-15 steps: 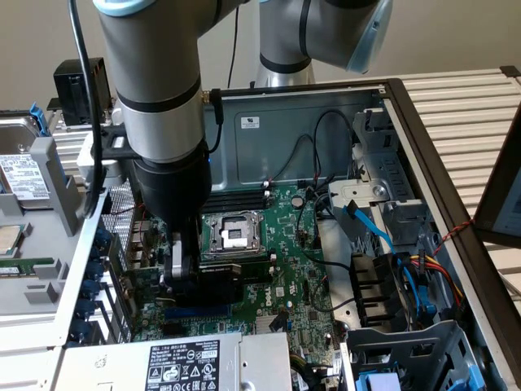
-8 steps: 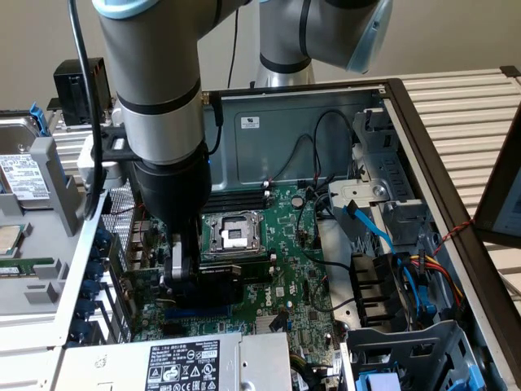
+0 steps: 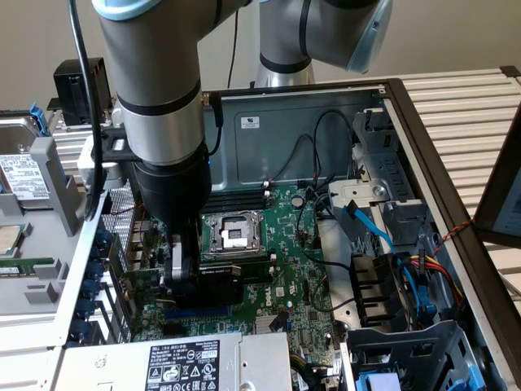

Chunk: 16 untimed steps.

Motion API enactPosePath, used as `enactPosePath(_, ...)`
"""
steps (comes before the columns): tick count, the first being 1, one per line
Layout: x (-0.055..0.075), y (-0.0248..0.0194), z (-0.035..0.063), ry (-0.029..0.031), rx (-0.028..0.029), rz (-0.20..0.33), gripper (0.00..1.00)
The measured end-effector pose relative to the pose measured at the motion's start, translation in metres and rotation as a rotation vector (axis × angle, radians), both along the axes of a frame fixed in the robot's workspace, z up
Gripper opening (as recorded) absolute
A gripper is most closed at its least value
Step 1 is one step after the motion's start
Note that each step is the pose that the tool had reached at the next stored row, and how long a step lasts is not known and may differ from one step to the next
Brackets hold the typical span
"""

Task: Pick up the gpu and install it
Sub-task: 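Insert the gpu into the slot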

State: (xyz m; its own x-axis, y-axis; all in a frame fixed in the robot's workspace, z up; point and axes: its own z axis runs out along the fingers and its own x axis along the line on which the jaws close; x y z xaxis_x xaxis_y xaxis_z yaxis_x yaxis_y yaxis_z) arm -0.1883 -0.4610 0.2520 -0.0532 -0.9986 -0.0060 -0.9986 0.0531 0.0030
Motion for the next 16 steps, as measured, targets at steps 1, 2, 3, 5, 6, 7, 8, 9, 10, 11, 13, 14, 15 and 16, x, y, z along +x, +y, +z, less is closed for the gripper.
enactPosePath(1,0.0000,0.0000,-0.0001,0.0000,0.0000,0.000,0.27)
enactPosePath(2,0.0000,0.0000,-0.0002,0.0000,0.0000,0.000,0.27)
enactPosePath(3,0.0000,0.0000,-0.0002,0.0000,0.0000,0.000,0.27)
enactPosePath(5,-0.0001,-0.0006,-0.0004,-0.0002,0.0003,0.000,0.27)
enactPosePath(6,0.0000,-0.0006,-0.0004,-0.0002,0.0003,0.000,0.27)
enactPosePath(7,0.0000,-0.0007,-0.0003,-0.0001,0.0002,0.000,0.27)
enactPosePath(8,0.0000,-0.0007,-0.0003,-0.0001,0.0002,0.000,0.27)
enactPosePath(9,0.0000,-0.0008,-0.0002,0.0000,0.0000,0.000,0.27)
enactPosePath(10,0.0000,-0.0007,-0.0002,-0.0001,0.0000,0.000,0.27)
enactPosePath(11,0.0000,-0.0008,-0.0002,0.0000,0.0000,0.000,0.27)
enactPosePath(13,0.0000,-0.0008,-0.0003,0.0001,-0.0001,0.000,0.27)
enactPosePath(14,0.0000,-0.0008,-0.0004,0.0001,-0.0001,0.000,0.27)
enactPosePath(15,0.0000,-0.0007,-0.0005,0.0000,0.0000,0.000,0.27)
enactPosePath(16,0.0000,-0.0007,-0.0006,0.0000,0.0000,0.000,0.27)
